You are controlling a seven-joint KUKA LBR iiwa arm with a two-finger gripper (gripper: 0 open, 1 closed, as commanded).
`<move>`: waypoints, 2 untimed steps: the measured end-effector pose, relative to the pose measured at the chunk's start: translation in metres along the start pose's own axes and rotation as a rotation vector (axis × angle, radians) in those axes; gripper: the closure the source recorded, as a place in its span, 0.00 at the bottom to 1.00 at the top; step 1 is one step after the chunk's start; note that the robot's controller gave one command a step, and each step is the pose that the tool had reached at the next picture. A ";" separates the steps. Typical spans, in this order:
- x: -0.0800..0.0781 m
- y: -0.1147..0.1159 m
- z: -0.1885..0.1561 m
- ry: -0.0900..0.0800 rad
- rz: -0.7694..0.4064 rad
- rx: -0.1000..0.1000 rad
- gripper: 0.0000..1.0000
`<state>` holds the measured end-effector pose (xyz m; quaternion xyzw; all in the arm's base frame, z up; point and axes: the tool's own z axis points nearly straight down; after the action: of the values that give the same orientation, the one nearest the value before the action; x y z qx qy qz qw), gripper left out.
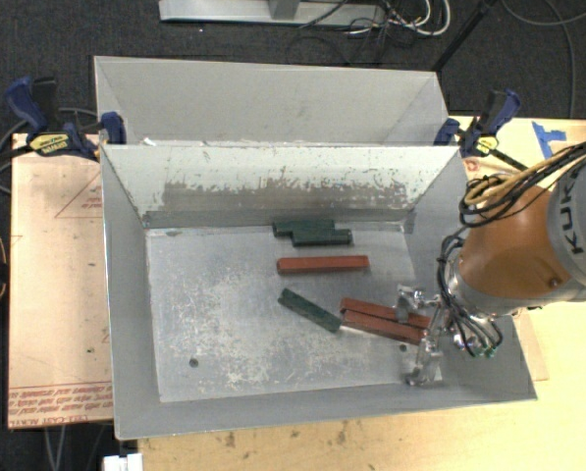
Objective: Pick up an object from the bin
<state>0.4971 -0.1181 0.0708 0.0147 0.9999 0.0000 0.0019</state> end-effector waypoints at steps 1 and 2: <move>-0.052 -0.015 0.000 -0.004 -0.044 0.001 0.00; -0.050 -0.015 0.001 0.000 -0.046 0.000 1.00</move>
Offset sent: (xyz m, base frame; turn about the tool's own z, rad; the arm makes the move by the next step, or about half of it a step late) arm 0.0481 -0.0168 -0.0008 -0.0456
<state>0.5464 -0.1343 0.0705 -0.0085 1.0000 -0.0001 0.0018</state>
